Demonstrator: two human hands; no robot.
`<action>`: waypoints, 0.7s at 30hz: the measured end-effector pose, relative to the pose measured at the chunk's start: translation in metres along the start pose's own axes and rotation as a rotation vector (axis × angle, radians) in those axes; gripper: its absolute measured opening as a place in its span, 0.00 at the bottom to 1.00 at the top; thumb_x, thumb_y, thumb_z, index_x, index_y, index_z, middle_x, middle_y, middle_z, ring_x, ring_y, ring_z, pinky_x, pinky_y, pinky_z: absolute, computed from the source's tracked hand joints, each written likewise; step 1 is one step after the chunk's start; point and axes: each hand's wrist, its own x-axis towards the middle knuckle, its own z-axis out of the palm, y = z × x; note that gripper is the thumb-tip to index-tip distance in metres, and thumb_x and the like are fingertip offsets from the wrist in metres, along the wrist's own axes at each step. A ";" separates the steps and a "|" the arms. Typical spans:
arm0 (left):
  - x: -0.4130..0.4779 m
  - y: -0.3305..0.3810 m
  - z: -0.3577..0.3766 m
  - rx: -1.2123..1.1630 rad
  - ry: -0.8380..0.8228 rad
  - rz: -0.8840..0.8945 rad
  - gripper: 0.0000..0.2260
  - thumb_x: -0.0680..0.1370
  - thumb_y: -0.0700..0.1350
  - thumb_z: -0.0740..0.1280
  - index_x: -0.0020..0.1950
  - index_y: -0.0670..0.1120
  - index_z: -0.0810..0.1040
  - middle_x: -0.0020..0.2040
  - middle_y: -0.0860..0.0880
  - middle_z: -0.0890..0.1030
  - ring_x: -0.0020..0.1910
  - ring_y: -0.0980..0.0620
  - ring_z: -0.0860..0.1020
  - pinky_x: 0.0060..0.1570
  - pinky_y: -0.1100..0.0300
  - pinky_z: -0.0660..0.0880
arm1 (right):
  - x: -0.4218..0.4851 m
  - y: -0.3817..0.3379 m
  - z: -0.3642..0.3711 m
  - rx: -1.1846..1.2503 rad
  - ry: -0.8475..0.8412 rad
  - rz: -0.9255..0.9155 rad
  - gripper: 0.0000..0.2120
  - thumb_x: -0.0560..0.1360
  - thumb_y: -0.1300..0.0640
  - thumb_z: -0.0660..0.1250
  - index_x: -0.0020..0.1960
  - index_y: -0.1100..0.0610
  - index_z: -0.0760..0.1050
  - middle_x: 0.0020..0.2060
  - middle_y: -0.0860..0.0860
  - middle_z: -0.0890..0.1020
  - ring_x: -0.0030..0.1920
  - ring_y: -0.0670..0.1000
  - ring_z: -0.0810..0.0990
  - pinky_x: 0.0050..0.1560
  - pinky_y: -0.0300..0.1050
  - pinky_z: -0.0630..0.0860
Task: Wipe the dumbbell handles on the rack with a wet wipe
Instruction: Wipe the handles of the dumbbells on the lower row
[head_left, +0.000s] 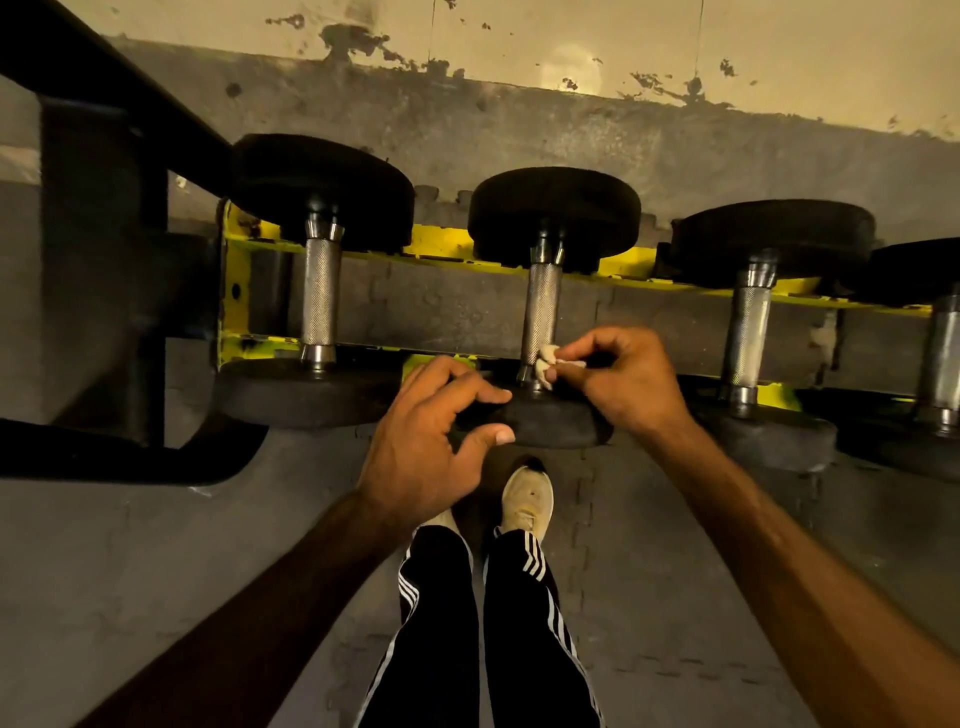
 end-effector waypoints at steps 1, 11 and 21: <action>0.000 -0.001 -0.001 0.002 -0.003 0.007 0.14 0.71 0.51 0.73 0.54 0.47 0.83 0.52 0.50 0.77 0.54 0.46 0.77 0.53 0.47 0.76 | 0.005 -0.002 -0.003 -0.010 -0.019 -0.021 0.12 0.70 0.65 0.76 0.38 0.49 0.80 0.41 0.46 0.84 0.45 0.45 0.84 0.50 0.46 0.82; 0.002 -0.005 0.000 -0.043 0.000 0.013 0.14 0.70 0.50 0.75 0.54 0.48 0.84 0.51 0.51 0.77 0.53 0.46 0.77 0.52 0.46 0.76 | 0.013 -0.018 0.000 -0.385 -0.026 -0.517 0.05 0.71 0.63 0.75 0.45 0.55 0.84 0.43 0.48 0.82 0.44 0.45 0.81 0.45 0.44 0.80; 0.001 -0.002 0.002 -0.061 0.019 -0.002 0.13 0.70 0.48 0.76 0.53 0.47 0.84 0.51 0.51 0.77 0.53 0.47 0.77 0.52 0.46 0.76 | 0.025 -0.079 0.037 -1.448 -0.194 -0.580 0.10 0.78 0.58 0.65 0.57 0.56 0.79 0.63 0.56 0.73 0.59 0.59 0.75 0.40 0.49 0.66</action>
